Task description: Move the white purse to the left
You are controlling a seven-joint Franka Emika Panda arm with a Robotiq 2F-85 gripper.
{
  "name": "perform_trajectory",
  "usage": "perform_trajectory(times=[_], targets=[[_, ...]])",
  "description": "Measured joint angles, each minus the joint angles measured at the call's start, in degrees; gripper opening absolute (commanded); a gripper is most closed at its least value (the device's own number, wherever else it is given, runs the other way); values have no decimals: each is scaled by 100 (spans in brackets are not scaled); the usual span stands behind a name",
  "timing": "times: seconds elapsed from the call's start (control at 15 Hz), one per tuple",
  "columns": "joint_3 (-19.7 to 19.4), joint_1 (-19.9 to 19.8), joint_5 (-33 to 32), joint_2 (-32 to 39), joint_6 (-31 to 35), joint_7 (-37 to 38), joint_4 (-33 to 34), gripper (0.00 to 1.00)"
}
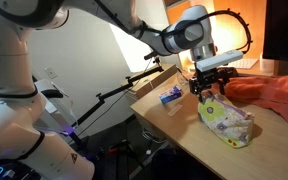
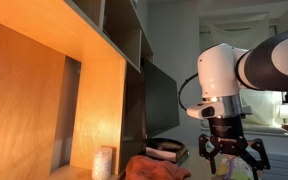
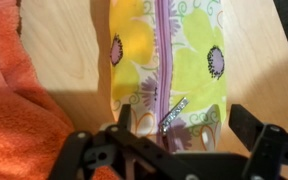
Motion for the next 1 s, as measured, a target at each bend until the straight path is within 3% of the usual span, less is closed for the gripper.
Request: perform_trajectory(times=[0.93,1.0], targets=[[0,-4,0,59,-63,-1,10,100],[0,-4,-1,59,-64,-1,10,80]])
